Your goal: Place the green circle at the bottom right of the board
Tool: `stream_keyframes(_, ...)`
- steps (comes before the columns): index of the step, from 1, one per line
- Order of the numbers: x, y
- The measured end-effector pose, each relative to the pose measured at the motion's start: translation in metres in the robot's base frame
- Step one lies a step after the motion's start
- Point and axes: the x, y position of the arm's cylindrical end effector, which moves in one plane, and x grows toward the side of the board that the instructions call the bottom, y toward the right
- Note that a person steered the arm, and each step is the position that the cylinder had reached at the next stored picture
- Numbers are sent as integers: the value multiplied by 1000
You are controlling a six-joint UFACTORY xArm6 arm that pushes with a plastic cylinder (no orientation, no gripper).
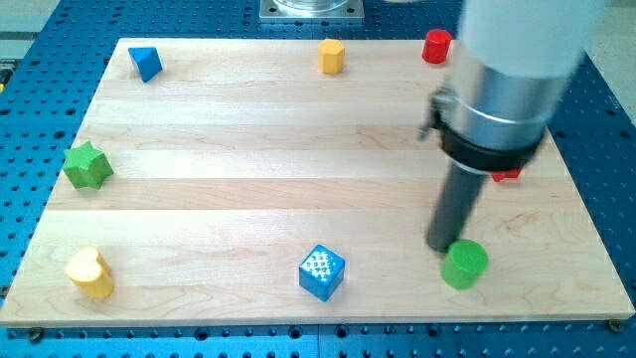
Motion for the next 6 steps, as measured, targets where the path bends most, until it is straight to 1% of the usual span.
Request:
stream_keyframes(1,-12,-33)
stream_keyframes(2,29,-43)
stream_keyframes(3,43,-21)
stream_keyframes(4,35,21)
stream_keyframes(5,29,7)
stream_keyframes(6,2,35)
